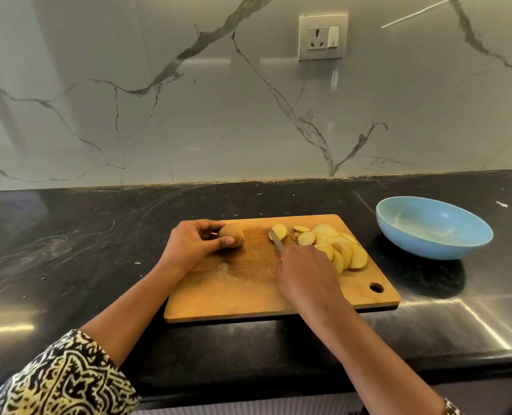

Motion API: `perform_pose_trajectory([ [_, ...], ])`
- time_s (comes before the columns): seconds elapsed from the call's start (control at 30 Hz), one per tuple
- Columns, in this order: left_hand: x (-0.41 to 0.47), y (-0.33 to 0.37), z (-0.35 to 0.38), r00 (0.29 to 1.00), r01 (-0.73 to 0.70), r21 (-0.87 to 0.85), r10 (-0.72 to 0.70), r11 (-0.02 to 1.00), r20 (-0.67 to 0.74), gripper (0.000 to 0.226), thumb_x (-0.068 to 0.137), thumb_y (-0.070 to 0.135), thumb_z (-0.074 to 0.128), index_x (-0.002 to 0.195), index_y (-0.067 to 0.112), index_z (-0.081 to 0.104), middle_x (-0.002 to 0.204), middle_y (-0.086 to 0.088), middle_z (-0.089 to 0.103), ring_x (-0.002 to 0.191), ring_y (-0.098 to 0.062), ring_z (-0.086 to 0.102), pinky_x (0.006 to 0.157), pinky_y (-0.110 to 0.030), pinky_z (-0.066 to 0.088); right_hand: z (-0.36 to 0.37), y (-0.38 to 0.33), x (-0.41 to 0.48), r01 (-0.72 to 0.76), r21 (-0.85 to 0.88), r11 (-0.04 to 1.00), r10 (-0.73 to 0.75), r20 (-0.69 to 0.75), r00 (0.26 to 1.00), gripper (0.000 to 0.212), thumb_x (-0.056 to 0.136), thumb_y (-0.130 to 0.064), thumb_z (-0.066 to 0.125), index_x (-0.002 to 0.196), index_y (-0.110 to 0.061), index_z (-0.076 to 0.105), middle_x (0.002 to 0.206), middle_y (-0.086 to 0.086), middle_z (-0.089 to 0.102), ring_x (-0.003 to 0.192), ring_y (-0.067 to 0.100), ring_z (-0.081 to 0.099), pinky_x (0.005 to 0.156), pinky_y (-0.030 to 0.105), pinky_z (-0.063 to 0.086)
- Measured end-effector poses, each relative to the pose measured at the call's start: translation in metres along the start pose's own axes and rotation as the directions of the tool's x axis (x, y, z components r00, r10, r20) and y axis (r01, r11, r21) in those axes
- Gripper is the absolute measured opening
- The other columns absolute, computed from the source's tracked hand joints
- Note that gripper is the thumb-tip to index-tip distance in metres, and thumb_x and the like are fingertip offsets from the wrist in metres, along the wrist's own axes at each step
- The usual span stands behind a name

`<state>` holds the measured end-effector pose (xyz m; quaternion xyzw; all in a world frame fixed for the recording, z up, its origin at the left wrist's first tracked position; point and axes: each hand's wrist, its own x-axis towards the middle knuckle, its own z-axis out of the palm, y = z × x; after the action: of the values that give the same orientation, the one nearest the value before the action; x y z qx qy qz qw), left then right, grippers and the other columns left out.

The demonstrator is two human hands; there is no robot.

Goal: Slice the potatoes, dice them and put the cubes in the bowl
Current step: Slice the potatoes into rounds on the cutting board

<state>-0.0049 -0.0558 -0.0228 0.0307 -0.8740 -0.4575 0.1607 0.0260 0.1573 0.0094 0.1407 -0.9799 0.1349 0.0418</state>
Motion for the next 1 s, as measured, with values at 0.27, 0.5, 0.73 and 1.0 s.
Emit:
perform_pose_trajectory([
  [0.27,0.002,0.001,-0.002,0.998,0.016,-0.025,-0.014,1.0,0.06,0.048,0.066,0.034,0.081,0.112,0.031,0.065,0.099,0.018,0.066,0.095,0.001,0.062,0.079,-0.013,0.046,0.004,-0.012,0.001,0.165,0.044,0.985,-0.154,-0.197,0.968,0.035,0.101,-0.031,0.042,0.133,-0.02,0.05,0.102,-0.001,0.065,0.082,0.011,0.055,0.062,0.023,0.041],
  [0.5,0.002,0.001,0.001,0.999,0.003,-0.011,-0.003,1.0,0.036,0.05,0.065,0.035,0.081,0.113,0.028,0.067,0.105,0.012,0.068,0.097,-0.004,0.063,0.083,-0.019,0.05,0.005,-0.014,0.007,0.234,0.071,0.97,-0.221,-0.152,0.963,0.04,0.099,-0.036,0.046,0.137,-0.024,0.048,0.114,-0.002,0.065,0.095,0.013,0.059,0.076,0.026,0.052],
  [0.73,0.0,0.003,0.003,1.0,-0.006,-0.01,0.006,1.0,0.019,0.049,0.067,0.031,0.081,0.113,0.024,0.067,0.101,0.012,0.067,0.094,-0.002,0.062,0.072,-0.011,0.048,0.006,-0.014,0.013,0.24,0.027,0.97,-0.233,-0.162,0.959,0.036,0.101,-0.033,0.042,0.134,-0.022,0.052,0.105,-0.001,0.065,0.089,0.014,0.057,0.066,0.025,0.043],
  [1.0,0.0,0.005,0.001,1.0,0.0,0.006,0.0,1.0,0.015,0.047,0.066,0.031,0.082,0.11,0.023,0.069,0.098,0.011,0.07,0.092,-0.001,0.064,0.073,-0.011,0.049,-0.01,-0.022,0.026,0.269,-0.062,0.961,-0.272,-0.06,0.96,0.024,0.101,-0.023,0.043,0.114,-0.013,0.061,0.082,0.0,0.049,0.072,0.016,0.048,0.057,0.027,0.035],
])
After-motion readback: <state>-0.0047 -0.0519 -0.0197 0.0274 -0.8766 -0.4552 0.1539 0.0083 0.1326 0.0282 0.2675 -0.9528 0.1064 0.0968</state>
